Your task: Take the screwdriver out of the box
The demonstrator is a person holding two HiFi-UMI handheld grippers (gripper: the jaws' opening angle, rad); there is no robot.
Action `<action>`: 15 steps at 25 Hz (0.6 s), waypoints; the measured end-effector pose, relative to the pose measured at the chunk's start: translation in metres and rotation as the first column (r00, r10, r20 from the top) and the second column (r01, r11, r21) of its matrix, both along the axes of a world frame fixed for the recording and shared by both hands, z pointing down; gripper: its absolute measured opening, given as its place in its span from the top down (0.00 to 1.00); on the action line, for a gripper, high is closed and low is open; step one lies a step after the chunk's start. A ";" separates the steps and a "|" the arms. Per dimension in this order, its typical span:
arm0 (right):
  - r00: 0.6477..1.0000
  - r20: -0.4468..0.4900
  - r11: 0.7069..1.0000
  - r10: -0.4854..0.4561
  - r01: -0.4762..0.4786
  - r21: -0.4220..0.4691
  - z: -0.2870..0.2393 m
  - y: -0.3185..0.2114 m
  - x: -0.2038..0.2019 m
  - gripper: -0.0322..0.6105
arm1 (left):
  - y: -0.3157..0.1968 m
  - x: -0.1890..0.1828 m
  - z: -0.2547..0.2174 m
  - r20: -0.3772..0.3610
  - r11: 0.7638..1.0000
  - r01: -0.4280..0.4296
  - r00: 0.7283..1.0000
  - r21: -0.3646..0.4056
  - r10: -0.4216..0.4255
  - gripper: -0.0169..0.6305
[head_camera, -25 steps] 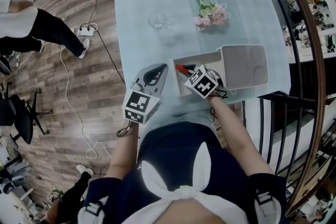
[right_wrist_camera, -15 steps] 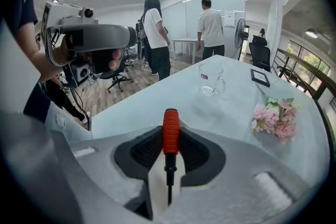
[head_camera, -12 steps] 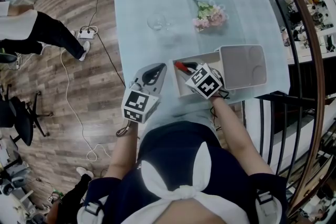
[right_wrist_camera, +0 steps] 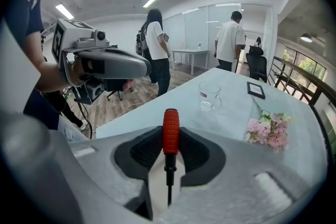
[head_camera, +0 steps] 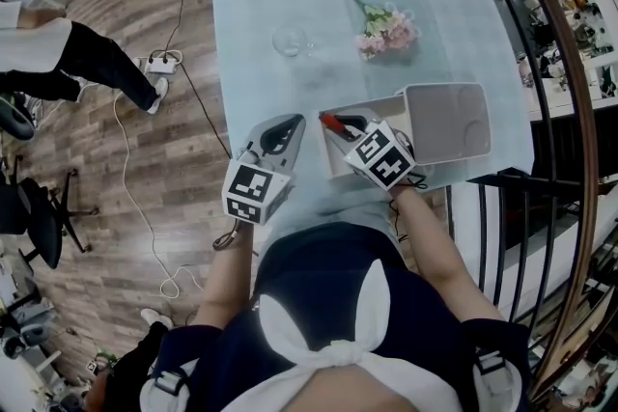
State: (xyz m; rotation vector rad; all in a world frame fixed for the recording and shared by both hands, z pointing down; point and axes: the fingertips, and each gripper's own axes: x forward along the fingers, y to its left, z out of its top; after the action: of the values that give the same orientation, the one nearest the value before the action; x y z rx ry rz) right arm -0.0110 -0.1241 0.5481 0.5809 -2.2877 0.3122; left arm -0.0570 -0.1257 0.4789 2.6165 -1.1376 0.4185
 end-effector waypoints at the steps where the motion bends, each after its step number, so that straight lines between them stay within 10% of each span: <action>1: 1.000 0.006 1.000 0.000 0.000 0.006 -0.004 0.000 -0.001 0.80 | 0.000 0.000 0.000 0.000 1.000 0.000 1.000 0.000 0.000 0.95; 15: 0.993 0.114 0.995 0.031 -0.041 0.086 -0.053 -0.004 0.001 0.80 | -0.001 -0.001 -0.003 0.002 1.000 0.005 1.000 0.004 -0.005 0.95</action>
State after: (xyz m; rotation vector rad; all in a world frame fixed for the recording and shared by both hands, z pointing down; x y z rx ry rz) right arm -0.0097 -0.1278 0.4955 0.6654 -2.4112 0.2688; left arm -0.0577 -0.1270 0.4754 2.6166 -1.1467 0.4188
